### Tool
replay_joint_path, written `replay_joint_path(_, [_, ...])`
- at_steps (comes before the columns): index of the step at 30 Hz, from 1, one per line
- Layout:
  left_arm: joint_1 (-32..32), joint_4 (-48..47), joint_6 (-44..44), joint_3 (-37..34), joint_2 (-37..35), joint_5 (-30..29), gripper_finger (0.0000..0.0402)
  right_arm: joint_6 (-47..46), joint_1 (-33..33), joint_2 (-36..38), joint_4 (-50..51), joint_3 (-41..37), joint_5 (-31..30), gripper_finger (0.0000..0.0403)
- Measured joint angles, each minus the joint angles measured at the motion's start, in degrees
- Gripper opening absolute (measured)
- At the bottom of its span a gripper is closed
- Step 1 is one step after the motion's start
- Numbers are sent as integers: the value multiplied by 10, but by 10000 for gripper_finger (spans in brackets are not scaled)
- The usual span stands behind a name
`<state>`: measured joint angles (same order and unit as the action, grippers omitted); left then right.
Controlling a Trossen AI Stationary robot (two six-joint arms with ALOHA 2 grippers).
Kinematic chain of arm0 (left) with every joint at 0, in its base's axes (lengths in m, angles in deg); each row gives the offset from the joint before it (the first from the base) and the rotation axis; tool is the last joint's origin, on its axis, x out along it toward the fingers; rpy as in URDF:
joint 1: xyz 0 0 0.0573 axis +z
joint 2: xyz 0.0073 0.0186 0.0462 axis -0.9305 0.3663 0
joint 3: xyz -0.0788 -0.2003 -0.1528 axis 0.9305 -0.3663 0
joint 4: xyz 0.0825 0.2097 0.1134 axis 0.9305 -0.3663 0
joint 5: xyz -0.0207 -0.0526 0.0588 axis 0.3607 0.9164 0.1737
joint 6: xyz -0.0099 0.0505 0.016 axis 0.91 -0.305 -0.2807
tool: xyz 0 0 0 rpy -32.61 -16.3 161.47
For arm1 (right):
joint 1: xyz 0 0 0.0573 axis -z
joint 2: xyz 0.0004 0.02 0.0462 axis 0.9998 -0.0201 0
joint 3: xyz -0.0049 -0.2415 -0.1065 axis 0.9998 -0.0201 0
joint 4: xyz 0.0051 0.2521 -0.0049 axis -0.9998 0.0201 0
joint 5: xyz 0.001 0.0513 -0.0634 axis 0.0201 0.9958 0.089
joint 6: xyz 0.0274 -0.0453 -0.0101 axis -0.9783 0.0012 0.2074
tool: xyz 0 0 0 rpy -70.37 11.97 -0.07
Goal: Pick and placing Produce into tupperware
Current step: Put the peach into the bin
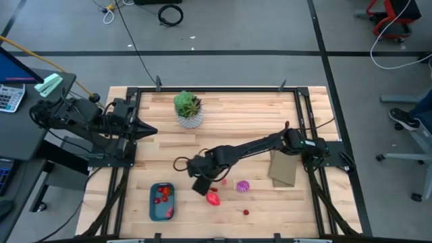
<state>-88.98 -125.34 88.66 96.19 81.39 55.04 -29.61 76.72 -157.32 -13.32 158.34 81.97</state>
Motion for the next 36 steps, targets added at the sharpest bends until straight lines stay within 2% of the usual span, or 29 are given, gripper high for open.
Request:
replay_joint_path(4, [0, -1, 0, 0, 6, 0, 19, -34, -19, 18, 98, 0, -19, 165])
replay_joint_path(8, [0, -2, -2, 0, 15, 0, 12, -59, -36, 15, 147, -1, -26, 165])
replay_joint_path(10, [0, 0, -3, 0, 19, 0, 10, -60, -42, 12, 145, -4, -29, 165])
replay_joint_path(14, [0, 0, -4, 0, 30, 0, 14, -70, -48, 11, 138, -22, -85, 165])
replay_joint_path(16, [0, 0, -4, 0, 35, 0, 19, -70, -45, 11, 139, -27, -90, 165])
replay_joint_path(26, [0, 0, -2, 0, 40, 0, 15, -106, -41, 11, 64, -103, -28, 165])
replay_joint_path(36, [0, 1, -5, 0, 40, 0, 23, -115, -41, 10, 43, -145, -32, 165])
